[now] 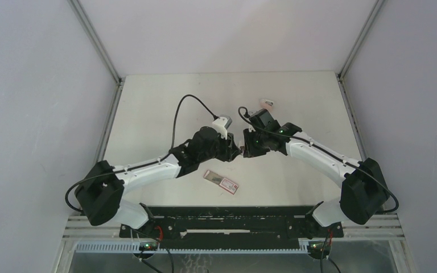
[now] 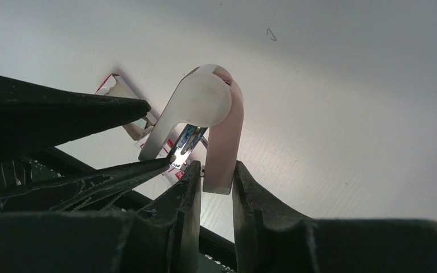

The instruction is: Load the staples into the stapler

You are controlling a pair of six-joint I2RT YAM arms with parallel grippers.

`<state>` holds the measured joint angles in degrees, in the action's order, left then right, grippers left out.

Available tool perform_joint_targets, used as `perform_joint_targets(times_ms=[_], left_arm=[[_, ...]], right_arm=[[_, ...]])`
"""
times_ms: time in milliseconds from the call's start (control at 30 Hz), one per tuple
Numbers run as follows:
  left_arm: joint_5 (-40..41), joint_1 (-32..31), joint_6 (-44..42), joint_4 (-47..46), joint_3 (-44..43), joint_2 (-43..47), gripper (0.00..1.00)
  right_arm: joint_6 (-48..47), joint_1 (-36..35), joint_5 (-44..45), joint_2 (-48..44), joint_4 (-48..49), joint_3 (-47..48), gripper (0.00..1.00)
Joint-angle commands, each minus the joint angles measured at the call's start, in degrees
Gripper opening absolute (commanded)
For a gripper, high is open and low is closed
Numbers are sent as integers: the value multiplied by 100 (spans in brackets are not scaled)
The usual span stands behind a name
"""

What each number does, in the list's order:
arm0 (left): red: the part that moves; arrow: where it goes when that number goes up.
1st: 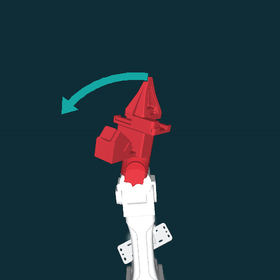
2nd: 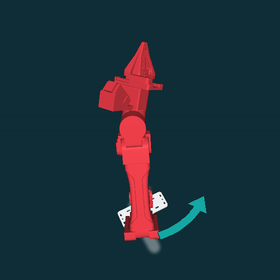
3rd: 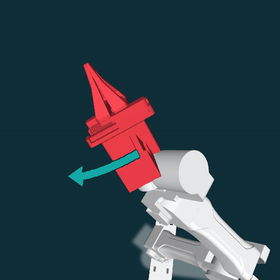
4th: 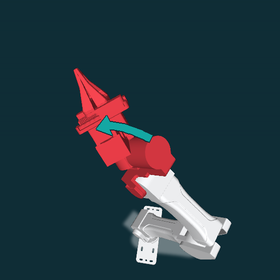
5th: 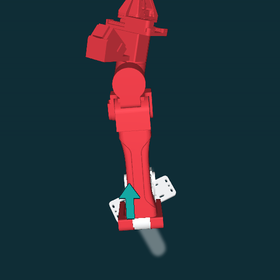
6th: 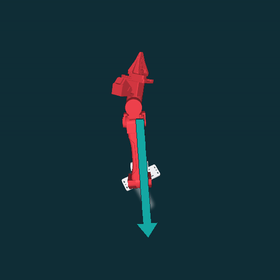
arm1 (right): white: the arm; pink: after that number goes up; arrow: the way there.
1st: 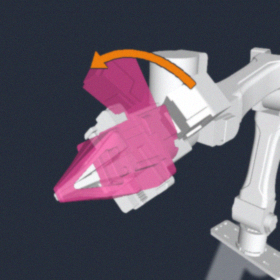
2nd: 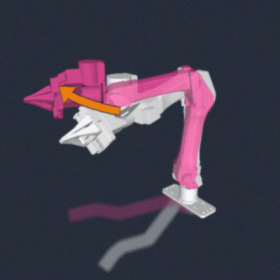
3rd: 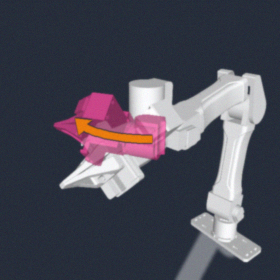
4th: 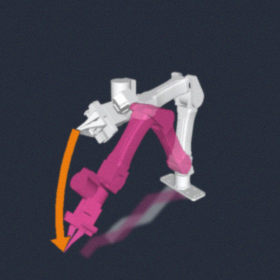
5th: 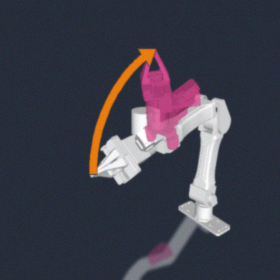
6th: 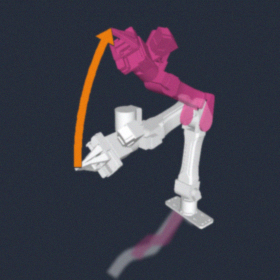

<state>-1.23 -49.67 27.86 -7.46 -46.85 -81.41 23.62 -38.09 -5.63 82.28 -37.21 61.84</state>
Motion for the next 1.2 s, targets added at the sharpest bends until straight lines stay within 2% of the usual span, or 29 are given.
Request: perform_joint_targets(times_ms=[0, 233, 733, 1167], left_arm=[[130, -101, -105, 149, -392, -112, 40], [272, -221, -150, 419, -633, -344, 39], [392, -333, 9, 746, -881, -714, 1], [414, -333, -88, 799, -554, -673, 0]], right_arm=[[83, -41, 76, -109, 152, 38, 6], [58, -42, 125, -116, 111, 38, 6], [14, -59, 574, 117, 41, 37, 6], [-282, 21, 808, 585, 95, 21, 8]])
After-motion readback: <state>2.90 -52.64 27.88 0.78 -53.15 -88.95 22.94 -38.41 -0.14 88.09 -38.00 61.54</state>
